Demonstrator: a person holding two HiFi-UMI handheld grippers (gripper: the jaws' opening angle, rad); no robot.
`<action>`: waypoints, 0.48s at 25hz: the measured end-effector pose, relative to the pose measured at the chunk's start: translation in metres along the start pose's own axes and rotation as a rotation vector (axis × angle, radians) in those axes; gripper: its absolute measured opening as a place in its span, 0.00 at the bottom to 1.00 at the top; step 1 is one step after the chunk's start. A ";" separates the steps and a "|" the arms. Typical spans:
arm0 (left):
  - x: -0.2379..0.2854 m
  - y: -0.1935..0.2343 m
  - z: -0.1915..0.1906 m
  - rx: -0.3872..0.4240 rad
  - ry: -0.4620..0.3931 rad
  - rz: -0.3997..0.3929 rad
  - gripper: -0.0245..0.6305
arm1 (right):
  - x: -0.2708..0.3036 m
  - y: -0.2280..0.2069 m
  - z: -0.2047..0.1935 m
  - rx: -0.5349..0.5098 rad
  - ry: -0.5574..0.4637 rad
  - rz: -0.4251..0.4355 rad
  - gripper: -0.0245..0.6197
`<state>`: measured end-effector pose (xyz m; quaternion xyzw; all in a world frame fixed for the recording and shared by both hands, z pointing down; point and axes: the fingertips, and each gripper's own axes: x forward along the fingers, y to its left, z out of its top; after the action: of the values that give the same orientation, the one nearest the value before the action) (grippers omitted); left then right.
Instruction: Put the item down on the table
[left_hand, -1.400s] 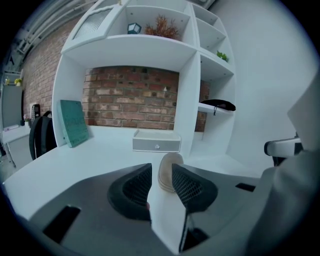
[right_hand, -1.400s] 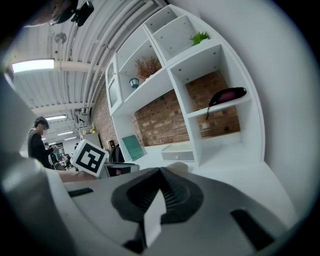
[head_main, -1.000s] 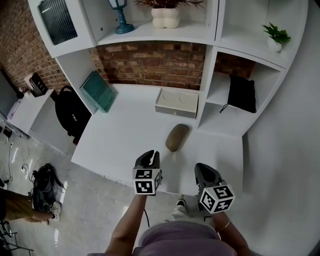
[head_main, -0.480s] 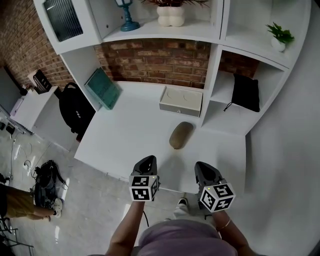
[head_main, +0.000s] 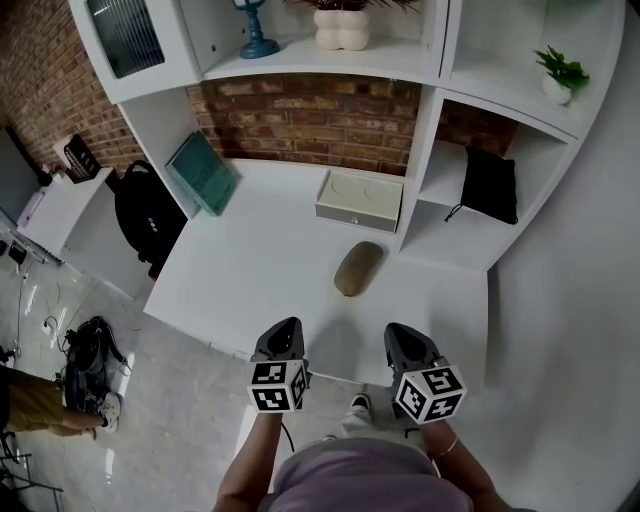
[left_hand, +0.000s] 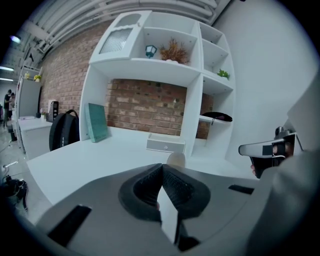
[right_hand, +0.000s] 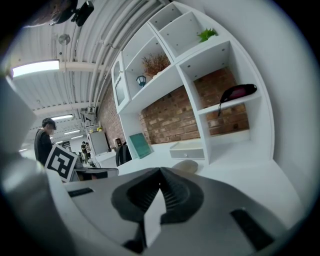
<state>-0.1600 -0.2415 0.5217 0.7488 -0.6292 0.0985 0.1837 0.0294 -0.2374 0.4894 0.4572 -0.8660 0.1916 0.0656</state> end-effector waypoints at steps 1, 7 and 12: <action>-0.001 0.001 0.000 -0.008 -0.002 0.007 0.04 | 0.000 0.000 0.000 -0.002 0.002 0.003 0.04; -0.009 0.003 -0.002 -0.031 -0.011 0.027 0.04 | -0.001 -0.001 -0.001 -0.016 0.009 0.008 0.04; -0.014 0.005 -0.002 -0.039 -0.016 0.038 0.04 | -0.001 -0.003 0.001 -0.039 0.003 0.001 0.04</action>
<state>-0.1675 -0.2291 0.5191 0.7337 -0.6465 0.0839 0.1914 0.0325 -0.2383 0.4892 0.4551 -0.8697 0.1757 0.0758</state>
